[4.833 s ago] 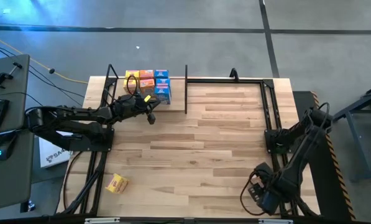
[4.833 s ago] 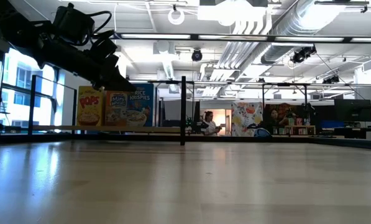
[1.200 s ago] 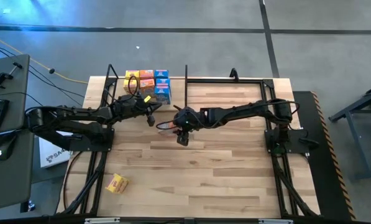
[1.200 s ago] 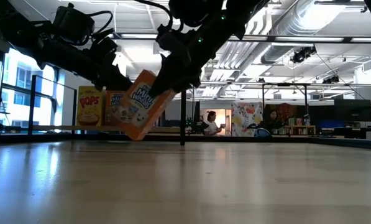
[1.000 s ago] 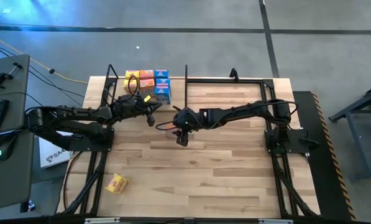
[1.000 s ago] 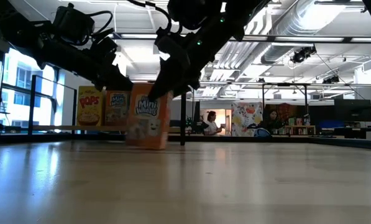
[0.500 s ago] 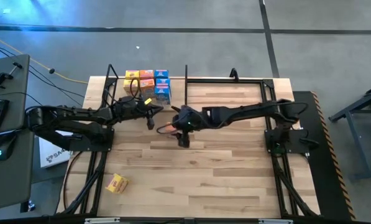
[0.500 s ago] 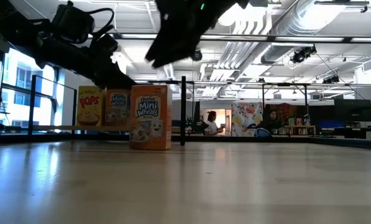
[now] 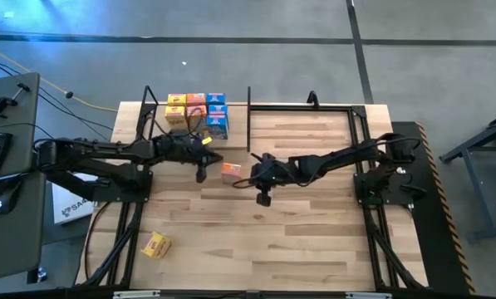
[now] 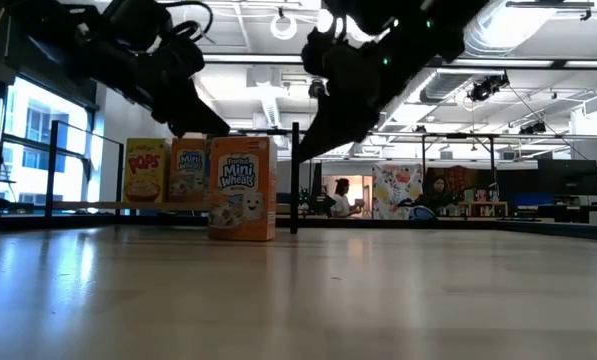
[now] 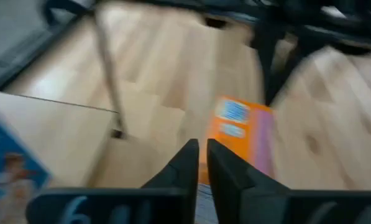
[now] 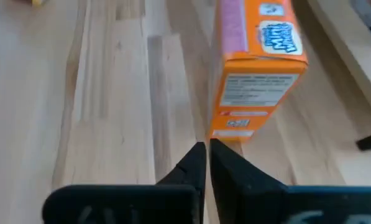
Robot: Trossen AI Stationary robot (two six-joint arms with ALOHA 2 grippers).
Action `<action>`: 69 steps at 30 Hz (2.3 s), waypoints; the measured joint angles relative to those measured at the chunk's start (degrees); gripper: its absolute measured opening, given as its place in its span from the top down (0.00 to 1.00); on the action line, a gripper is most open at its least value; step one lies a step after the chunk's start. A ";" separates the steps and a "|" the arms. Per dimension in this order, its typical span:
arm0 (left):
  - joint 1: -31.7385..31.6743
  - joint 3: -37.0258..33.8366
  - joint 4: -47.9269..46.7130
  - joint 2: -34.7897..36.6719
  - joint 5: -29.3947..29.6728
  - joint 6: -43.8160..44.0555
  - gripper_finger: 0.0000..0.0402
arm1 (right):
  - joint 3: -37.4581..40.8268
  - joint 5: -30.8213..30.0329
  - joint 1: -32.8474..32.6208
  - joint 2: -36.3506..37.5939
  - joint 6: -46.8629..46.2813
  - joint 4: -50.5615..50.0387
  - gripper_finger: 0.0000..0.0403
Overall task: Stack cereal on shelf
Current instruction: Put the orange cereal box on the shelf aligned with the other orange cereal boxes
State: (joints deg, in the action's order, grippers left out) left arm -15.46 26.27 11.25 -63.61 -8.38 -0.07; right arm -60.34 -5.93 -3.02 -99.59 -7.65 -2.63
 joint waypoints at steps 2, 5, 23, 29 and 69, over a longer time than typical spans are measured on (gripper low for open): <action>1.71 1.90 -4.30 -0.01 -1.29 -0.73 0.89 | 1.72 -0.12 0.66 -0.43 -0.37 4.64 0.96; 4.34 4.76 -8.94 -0.02 -1.59 -2.37 0.80 | 2.44 -0.74 1.50 -1.87 0.30 8.85 0.93; 8.53 14.10 -23.99 -5.07 4.07 -6.16 0.39 | -0.02 2.58 6.09 -10.97 5.56 22.40 1.00; 8.52 15.86 -25.55 -6.95 6.85 -6.63 0.38 | -0.02 3.19 6.42 -12.20 5.58 24.27 1.00; 3.27 16.58 -46.56 4.10 12.62 -16.28 0.65 | -0.02 7.96 6.38 -12.22 7.69 24.78 1.00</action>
State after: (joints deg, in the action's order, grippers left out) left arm -12.19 42.85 -35.30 -59.52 4.24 -16.35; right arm -60.36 2.03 3.36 -111.81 0.05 22.15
